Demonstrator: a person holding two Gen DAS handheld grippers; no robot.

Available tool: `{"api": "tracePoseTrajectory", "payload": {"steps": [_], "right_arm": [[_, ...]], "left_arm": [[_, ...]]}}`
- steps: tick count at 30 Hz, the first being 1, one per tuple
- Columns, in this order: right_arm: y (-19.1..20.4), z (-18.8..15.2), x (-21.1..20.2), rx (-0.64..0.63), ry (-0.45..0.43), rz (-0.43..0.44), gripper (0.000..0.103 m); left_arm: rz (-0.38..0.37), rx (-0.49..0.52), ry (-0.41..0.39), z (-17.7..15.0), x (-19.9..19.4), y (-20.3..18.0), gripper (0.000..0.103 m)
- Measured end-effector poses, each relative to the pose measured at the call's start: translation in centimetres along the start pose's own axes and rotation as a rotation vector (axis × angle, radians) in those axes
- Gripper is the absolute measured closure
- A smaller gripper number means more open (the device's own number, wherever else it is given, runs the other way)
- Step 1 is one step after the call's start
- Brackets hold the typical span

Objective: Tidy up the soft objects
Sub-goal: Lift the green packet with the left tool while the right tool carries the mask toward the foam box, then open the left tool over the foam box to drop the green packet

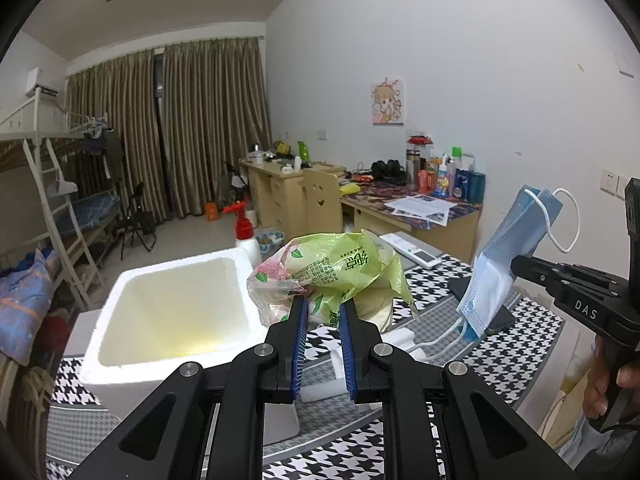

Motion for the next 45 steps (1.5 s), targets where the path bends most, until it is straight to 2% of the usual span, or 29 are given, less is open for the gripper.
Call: {"api": "tracePoseTrajectory", "payload": {"steps": [20,45], "right_arm": [[3.1,3.0,1.9,-0.036,-0.05,0.098,0.094],[8.3,5.6,4.7,-0.084,-0.052,0.219,0.094]], "left_arm": [[0.097,-0.038,-0.082,3.3,-1.3,3.2,0.086],[0.216,-0.088,-0.063,3.7,-0.3,7.9,0.086]]}}
Point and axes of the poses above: each gripper's, at about its wrist camera, not at the fingertips, and x roughly the way its jaws point, y to its left, z to its top, the point moved 4 cm from there along x, roughly the way its jaws point, and after that the axes turned 8 degrees about -x, right-handed, at the moved point
